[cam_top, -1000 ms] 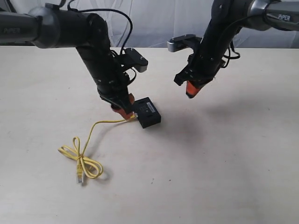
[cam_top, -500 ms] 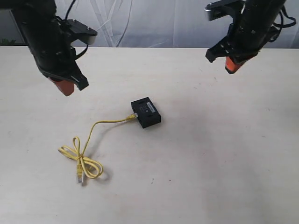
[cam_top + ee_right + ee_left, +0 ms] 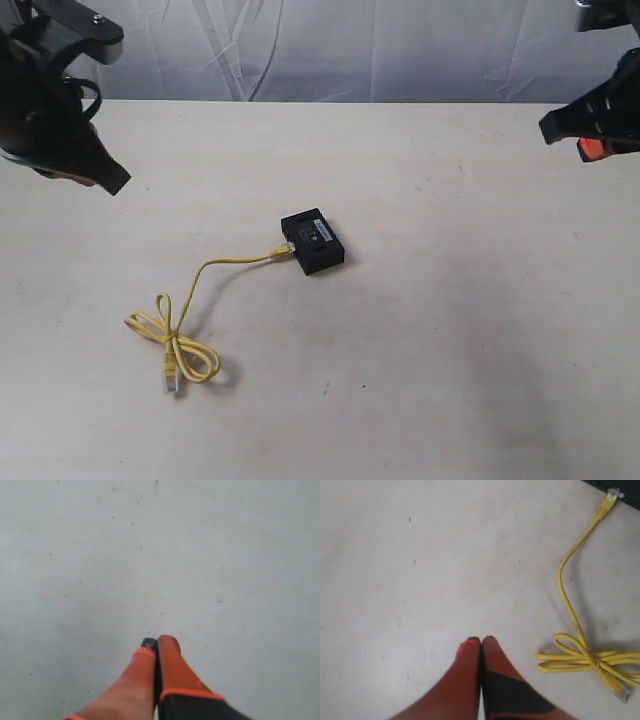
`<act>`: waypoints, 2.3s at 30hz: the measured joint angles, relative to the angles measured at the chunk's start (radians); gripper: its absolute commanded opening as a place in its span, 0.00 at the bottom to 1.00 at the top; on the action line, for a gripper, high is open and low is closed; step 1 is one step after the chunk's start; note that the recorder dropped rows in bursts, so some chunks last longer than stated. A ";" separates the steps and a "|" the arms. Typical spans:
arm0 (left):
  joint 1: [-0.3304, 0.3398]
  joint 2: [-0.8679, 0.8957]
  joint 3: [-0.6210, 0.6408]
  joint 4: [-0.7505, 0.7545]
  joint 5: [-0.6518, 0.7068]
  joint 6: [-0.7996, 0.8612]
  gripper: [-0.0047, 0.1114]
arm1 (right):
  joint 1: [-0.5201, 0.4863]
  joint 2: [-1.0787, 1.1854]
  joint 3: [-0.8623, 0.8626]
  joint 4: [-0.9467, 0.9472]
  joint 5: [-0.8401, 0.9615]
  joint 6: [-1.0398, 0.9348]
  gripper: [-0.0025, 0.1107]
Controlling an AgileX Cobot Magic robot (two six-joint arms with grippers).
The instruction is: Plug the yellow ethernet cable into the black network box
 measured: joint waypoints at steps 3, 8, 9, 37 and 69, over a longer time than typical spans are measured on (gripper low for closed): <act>0.000 -0.074 0.069 -0.009 -0.066 -0.007 0.04 | -0.002 -0.087 0.083 0.002 -0.071 0.009 0.01; 0.000 -0.194 0.186 -0.030 -0.173 -0.010 0.04 | -0.004 -0.240 0.208 0.002 -0.186 0.024 0.01; 0.000 -0.221 0.210 -0.036 -0.197 -0.010 0.04 | -0.004 -0.265 0.231 0.002 -0.206 0.026 0.01; 0.000 -0.890 0.728 -0.163 -0.764 -0.017 0.04 | -0.004 -1.001 0.762 0.018 -0.791 0.056 0.01; 0.003 -1.038 0.785 -0.112 -0.815 -0.207 0.04 | -0.004 -1.065 0.815 0.139 -0.841 0.056 0.01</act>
